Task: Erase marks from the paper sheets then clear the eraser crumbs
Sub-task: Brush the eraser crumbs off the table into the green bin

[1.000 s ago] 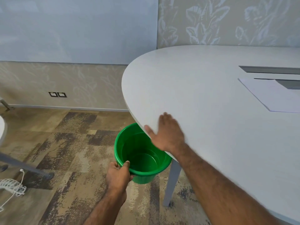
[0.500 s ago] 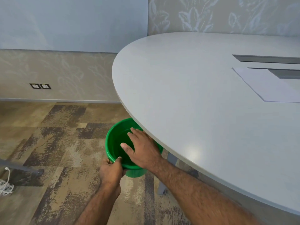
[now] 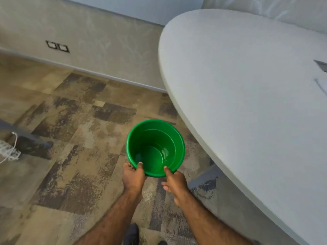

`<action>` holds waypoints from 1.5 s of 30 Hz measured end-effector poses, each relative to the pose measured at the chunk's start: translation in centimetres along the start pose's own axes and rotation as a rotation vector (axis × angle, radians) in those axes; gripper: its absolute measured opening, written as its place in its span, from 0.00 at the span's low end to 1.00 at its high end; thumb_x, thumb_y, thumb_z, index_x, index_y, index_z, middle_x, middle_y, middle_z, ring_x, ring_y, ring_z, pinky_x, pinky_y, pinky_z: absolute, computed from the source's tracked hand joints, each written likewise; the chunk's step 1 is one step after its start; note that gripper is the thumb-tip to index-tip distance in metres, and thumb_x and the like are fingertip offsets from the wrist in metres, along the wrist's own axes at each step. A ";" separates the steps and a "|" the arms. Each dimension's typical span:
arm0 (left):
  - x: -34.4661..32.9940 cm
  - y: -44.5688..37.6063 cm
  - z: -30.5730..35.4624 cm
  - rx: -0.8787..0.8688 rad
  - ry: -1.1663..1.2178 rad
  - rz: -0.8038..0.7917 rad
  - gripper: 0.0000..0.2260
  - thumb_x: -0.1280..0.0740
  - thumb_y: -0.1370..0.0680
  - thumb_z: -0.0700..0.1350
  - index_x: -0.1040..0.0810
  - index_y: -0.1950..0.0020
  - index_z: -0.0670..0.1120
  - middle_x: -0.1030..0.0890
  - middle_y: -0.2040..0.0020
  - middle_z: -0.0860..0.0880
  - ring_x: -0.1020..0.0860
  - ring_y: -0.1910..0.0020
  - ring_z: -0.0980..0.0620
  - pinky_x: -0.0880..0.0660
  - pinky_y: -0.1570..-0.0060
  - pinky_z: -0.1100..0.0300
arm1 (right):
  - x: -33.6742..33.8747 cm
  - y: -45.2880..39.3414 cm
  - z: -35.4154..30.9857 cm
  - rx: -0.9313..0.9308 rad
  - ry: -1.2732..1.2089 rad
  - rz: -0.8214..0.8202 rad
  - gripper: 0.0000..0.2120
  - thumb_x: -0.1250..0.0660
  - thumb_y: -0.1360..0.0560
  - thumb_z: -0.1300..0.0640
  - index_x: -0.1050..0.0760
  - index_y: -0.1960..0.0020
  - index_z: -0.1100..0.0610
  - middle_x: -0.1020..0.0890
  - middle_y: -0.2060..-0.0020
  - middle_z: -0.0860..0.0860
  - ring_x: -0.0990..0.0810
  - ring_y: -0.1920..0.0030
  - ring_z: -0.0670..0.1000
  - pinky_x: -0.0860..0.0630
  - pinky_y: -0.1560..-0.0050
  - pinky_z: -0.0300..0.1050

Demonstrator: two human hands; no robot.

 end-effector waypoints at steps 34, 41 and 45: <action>-16.5 -23.7 -43.0 0.380 -0.045 -0.541 0.23 0.41 0.16 0.45 0.42 0.21 0.49 0.36 0.22 0.47 0.32 0.27 0.48 0.33 0.28 0.48 | -11.4 -42.2 37.3 -0.522 -0.830 0.216 0.07 0.40 0.20 0.62 0.28 0.45 0.64 0.20 0.53 0.58 0.18 0.55 0.54 0.19 0.56 0.43; -16.4 -22.8 -46.1 0.367 -0.133 -0.533 0.23 0.41 0.16 0.45 0.41 0.21 0.49 0.34 0.23 0.47 0.31 0.28 0.48 0.32 0.29 0.47 | -10.2 -44.0 39.5 -0.565 -0.829 0.224 0.10 0.38 0.21 0.61 0.28 0.43 0.66 0.18 0.54 0.61 0.17 0.57 0.57 0.17 0.63 0.47; -15.7 -21.7 -46.3 0.364 -0.143 -0.548 0.23 0.40 0.16 0.45 0.39 0.22 0.50 0.34 0.23 0.48 0.28 0.32 0.51 0.27 0.34 0.52 | -9.9 -42.4 40.0 -0.633 -0.606 0.144 0.27 0.36 0.24 0.44 0.32 0.36 0.64 0.21 0.46 0.62 0.19 0.48 0.57 0.19 0.47 0.49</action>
Point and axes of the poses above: each hand's wrist, its own y-axis away from the middle knuckle, its own x-axis out of the back of the hand, z = x × y, the point moved 6 cm from there along -y, towards the middle knuckle
